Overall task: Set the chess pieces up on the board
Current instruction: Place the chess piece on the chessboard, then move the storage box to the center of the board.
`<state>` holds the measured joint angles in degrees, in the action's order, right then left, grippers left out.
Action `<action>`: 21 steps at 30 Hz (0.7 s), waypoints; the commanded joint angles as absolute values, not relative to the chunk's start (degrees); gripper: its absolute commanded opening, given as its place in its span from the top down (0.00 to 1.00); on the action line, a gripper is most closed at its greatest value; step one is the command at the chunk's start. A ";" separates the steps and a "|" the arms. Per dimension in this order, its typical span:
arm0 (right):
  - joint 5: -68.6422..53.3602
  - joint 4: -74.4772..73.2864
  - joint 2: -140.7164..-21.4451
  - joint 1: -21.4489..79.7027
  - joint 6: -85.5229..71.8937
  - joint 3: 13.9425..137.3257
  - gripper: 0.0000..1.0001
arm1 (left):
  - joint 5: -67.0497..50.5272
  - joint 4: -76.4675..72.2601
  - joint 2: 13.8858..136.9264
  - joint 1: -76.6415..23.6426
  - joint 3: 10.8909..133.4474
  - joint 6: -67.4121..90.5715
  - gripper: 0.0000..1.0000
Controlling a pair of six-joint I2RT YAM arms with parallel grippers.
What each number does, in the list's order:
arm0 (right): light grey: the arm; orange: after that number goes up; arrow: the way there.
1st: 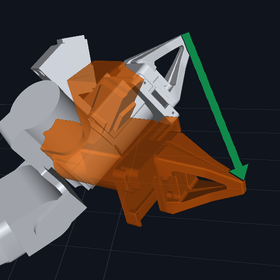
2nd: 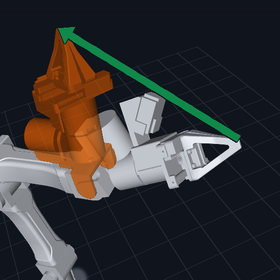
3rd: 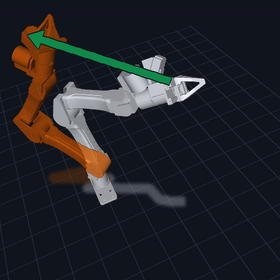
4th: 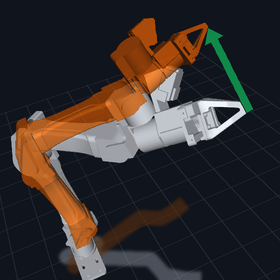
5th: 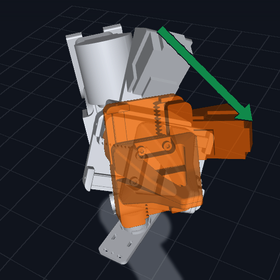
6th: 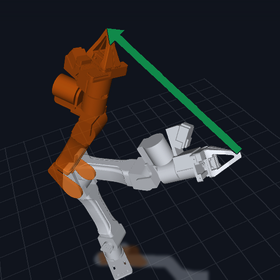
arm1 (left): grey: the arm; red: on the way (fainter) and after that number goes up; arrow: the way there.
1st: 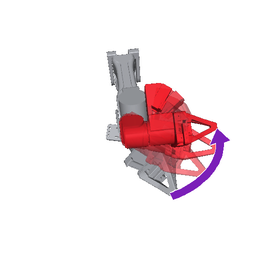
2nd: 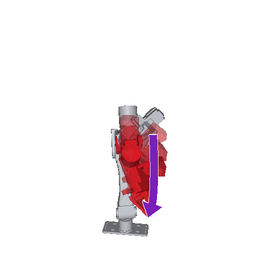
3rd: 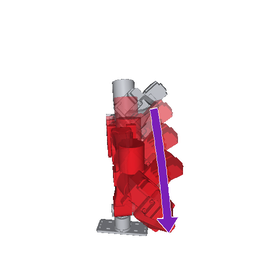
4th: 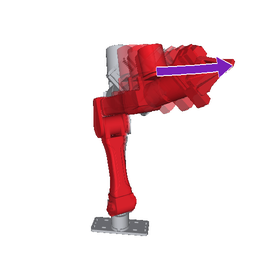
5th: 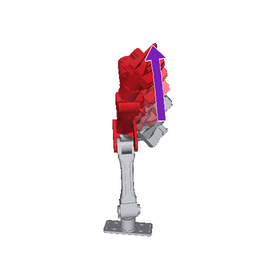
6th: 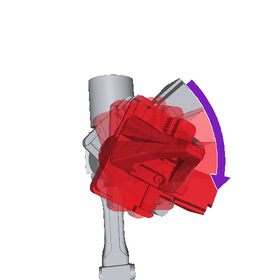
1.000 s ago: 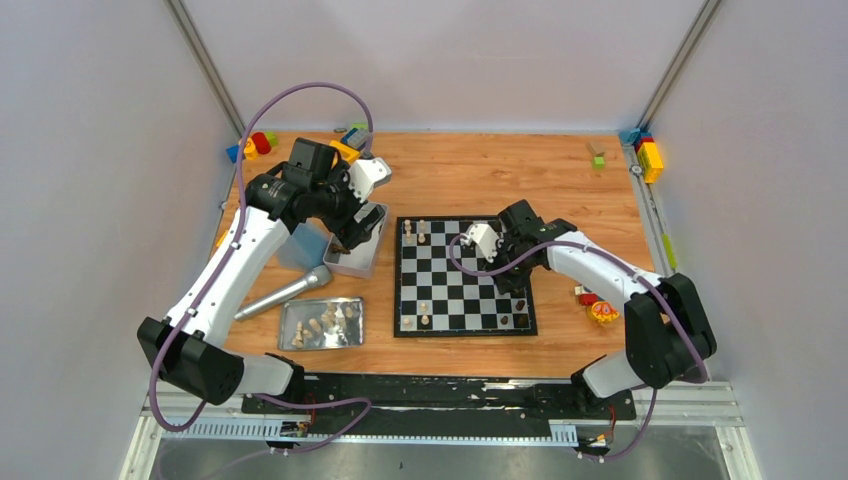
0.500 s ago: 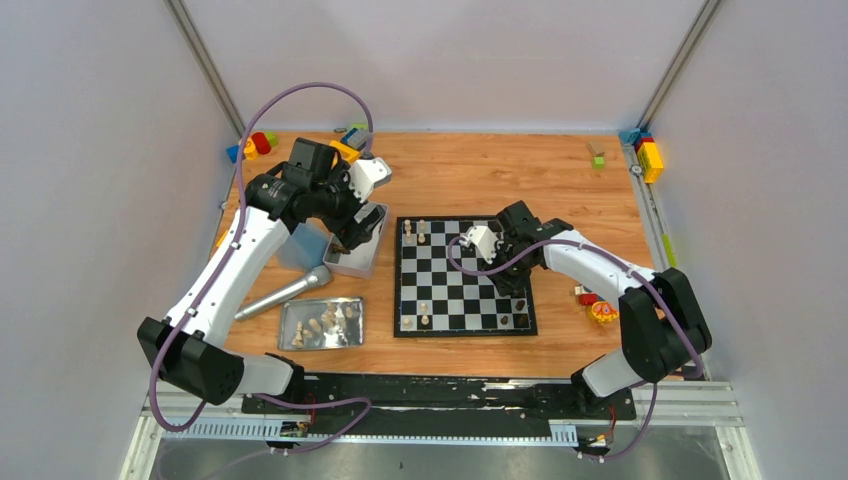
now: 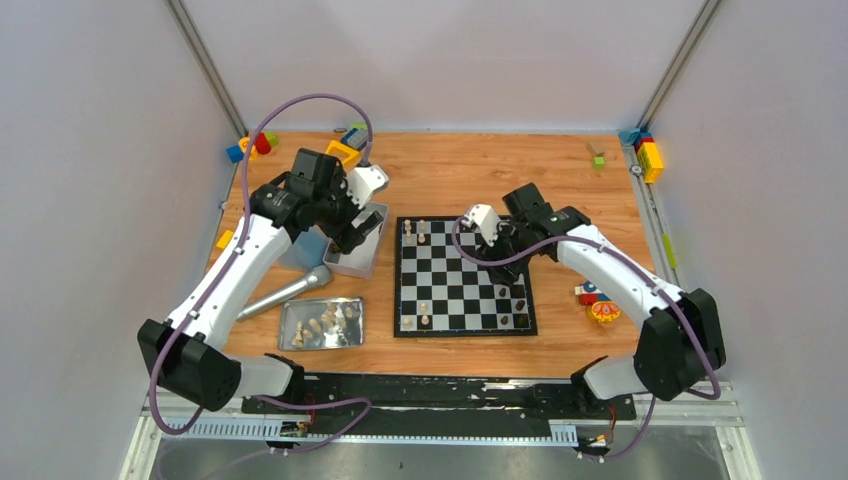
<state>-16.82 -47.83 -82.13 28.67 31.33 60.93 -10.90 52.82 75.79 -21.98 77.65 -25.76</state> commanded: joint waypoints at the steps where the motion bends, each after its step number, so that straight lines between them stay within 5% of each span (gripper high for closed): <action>1: -22.76 -50.65 -77.00 28.30 29.83 67.47 0.46 | -4.00 46.89 73.31 -21.51 74.08 -25.31 0.00; 10: -27.06 -50.53 -75.50 28.30 27.85 69.87 0.47 | -6.55 46.36 85.48 -20.31 72.92 -24.44 0.01; 21: -27.06 -47.80 -73.11 28.26 27.04 63.19 0.49 | -17.23 46.59 98.20 -20.30 72.62 -18.62 0.15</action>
<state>-25.61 -50.04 -75.77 28.67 28.01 64.53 -11.07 46.83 97.32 -20.58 72.99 -22.13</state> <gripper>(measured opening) 0.513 0.851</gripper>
